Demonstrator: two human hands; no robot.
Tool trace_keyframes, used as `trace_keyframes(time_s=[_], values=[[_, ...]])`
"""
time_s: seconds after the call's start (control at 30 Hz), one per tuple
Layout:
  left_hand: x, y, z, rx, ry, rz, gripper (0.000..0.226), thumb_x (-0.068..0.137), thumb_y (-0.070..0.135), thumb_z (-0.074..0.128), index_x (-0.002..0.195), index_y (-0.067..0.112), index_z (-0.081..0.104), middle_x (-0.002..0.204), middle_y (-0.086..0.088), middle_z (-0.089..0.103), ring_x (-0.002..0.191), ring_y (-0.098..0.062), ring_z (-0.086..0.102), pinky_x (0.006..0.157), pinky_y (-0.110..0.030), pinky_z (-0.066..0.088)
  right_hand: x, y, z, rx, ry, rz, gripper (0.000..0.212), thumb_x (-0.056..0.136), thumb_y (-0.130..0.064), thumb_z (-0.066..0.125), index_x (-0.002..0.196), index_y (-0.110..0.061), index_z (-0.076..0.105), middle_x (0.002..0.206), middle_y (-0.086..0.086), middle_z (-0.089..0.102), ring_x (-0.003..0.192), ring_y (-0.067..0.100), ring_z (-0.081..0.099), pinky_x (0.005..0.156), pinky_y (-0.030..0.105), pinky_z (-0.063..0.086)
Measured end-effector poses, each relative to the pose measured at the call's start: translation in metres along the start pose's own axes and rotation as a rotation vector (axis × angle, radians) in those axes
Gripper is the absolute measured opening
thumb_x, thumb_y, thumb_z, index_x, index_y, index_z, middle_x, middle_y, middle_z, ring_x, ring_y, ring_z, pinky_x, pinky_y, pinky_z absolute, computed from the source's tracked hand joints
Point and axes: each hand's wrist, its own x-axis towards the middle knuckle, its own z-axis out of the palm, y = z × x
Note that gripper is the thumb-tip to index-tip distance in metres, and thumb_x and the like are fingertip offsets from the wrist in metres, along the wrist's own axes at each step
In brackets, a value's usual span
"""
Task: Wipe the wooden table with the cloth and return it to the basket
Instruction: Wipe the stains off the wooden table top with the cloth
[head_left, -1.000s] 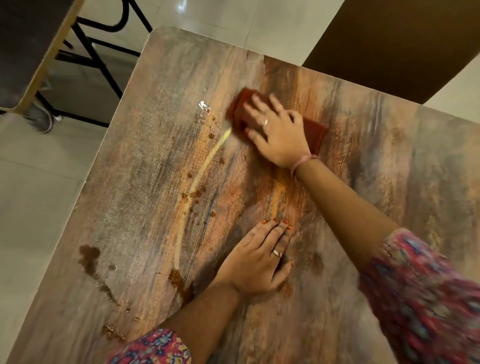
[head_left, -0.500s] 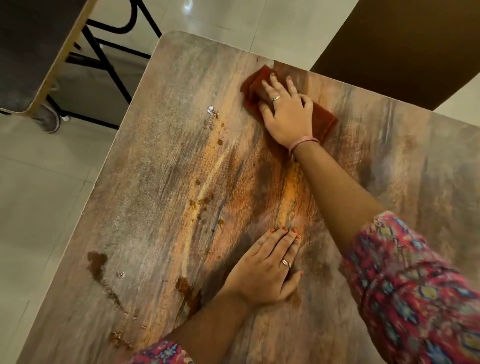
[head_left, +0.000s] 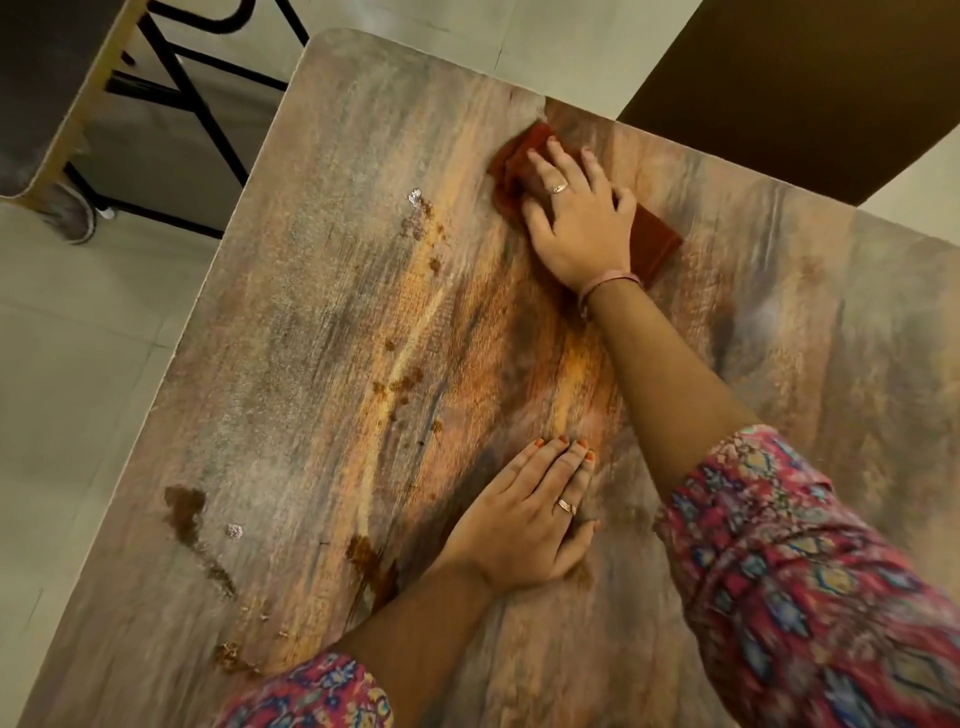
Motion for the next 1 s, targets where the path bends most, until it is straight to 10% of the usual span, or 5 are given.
trace_keyframes(time_s=[0.23,0.47,0.7,0.9,1.0], values=[[0.001,0.002,0.002,-0.012,0.070,-0.002,0.050,0.087,0.046,0.047,0.119,0.014,0.068,0.121,-0.004,0.065,0.114,-0.020,0.059,0.099,-0.032,0.045,-0.118,0.025,0.002,-0.030,-0.295,-1.052,0.049,0.096,-0.041,0.035,0.144,-0.036,0.040,0.155,-0.011,0.030,0.147,0.016,0.020,0.107,0.039,0.021],[0.001,0.001,-0.001,0.018,0.023,0.031,0.056,0.091,0.046,0.045,0.131,0.009,0.057,0.134,-0.008,0.057,0.127,-0.022,0.050,0.112,-0.035,0.033,-0.039,0.031,-0.008,0.102,0.016,0.066,0.050,0.093,-0.045,0.039,0.143,-0.040,0.039,0.156,-0.014,0.027,0.146,0.018,0.018,0.111,0.053,0.017],[0.003,0.001,-0.006,0.011,0.030,0.032,0.054,0.090,0.045,0.047,0.127,0.009,0.060,0.124,-0.008,0.064,0.114,-0.023,0.058,0.100,-0.032,0.042,-0.108,-0.021,0.003,-0.012,-0.294,-0.882,0.048,0.094,-0.042,0.037,0.141,-0.037,0.043,0.153,-0.012,0.034,0.145,0.017,0.025,0.102,0.037,0.021],[0.003,0.001,-0.008,-0.067,0.042,0.034,0.049,0.091,0.040,0.052,0.125,0.005,0.061,0.127,-0.011,0.061,0.121,-0.025,0.053,0.109,-0.034,0.033,-0.029,-0.015,-0.008,0.126,-0.030,0.108,0.047,0.097,-0.036,0.043,0.144,-0.038,0.039,0.156,-0.016,0.026,0.147,0.016,0.016,0.113,0.045,0.018],[0.002,0.000,-0.006,-0.077,0.081,0.053,0.046,0.090,0.038,0.054,0.120,0.005,0.064,0.121,-0.012,0.064,0.116,-0.025,0.056,0.105,-0.034,0.037,-0.057,-0.050,0.004,0.113,-0.074,-0.076,0.051,0.094,-0.032,0.047,0.144,-0.035,0.039,0.156,-0.013,0.027,0.147,0.019,0.014,0.114,0.045,0.015]])
